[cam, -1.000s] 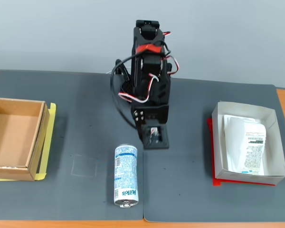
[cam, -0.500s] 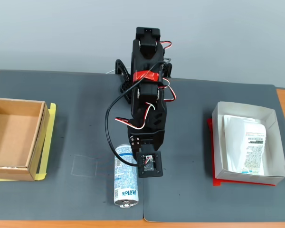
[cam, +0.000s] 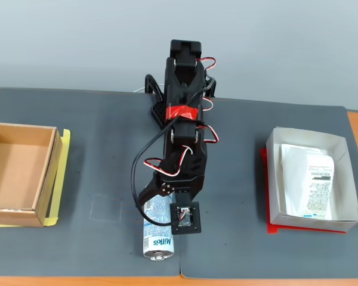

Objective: Pick the can and put it in the brown box

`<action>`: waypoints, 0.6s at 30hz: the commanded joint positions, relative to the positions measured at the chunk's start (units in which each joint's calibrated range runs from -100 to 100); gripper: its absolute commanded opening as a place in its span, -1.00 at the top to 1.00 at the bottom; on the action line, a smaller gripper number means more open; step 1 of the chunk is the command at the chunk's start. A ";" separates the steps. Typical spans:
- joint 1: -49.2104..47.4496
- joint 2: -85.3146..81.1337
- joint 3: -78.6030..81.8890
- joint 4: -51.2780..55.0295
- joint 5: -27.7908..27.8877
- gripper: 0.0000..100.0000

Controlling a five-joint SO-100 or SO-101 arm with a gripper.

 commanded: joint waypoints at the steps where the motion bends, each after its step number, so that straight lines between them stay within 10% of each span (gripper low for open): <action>1: 0.37 1.49 -3.27 -1.03 0.02 0.17; 18: 0.37 9.11 -2.46 -6.84 -0.19 0.17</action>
